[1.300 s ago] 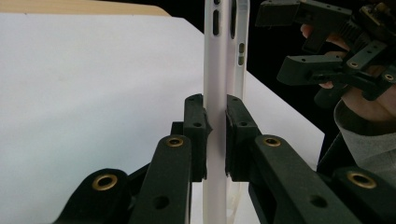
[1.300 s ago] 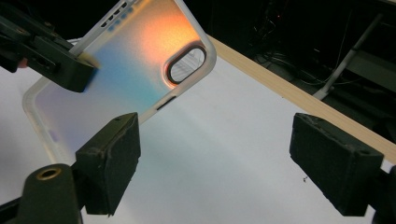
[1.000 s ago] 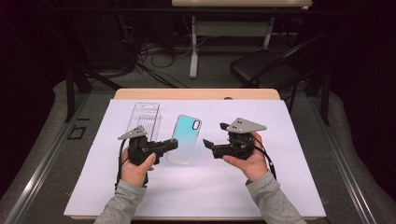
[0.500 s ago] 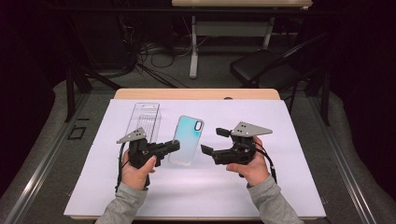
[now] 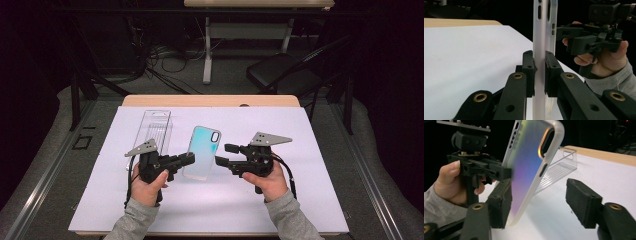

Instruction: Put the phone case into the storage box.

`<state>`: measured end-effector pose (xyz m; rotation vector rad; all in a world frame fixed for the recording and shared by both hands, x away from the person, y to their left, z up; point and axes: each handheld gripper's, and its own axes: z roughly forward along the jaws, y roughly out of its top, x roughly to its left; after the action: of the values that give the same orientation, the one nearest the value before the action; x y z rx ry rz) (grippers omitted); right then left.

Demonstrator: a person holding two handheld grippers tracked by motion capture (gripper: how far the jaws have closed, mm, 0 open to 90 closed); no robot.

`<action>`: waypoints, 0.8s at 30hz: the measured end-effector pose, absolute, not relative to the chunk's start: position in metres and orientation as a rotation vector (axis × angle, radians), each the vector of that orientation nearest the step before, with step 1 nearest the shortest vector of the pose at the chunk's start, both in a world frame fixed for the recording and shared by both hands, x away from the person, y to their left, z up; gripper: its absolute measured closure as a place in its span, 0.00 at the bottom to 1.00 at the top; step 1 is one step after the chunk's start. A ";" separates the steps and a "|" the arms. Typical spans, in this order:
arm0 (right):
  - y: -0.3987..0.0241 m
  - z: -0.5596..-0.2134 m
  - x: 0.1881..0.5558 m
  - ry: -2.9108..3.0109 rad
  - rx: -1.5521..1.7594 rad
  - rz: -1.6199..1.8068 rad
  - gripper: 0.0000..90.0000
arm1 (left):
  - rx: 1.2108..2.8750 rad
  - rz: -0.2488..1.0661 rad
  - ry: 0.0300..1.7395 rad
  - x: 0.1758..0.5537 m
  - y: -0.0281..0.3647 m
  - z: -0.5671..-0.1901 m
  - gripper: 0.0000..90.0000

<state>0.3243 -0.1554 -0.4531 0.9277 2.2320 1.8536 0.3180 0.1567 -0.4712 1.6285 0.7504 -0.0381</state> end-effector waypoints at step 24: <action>-0.154 -0.460 0.322 2.275 0.968 1.924 0.56 | 1.650 -0.053 0.716 0.311 0.147 -0.473 0.91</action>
<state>0.3221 -0.1543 -0.4601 0.9680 2.2755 1.9242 0.3113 0.1471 -0.4733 1.6497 0.7155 -0.0532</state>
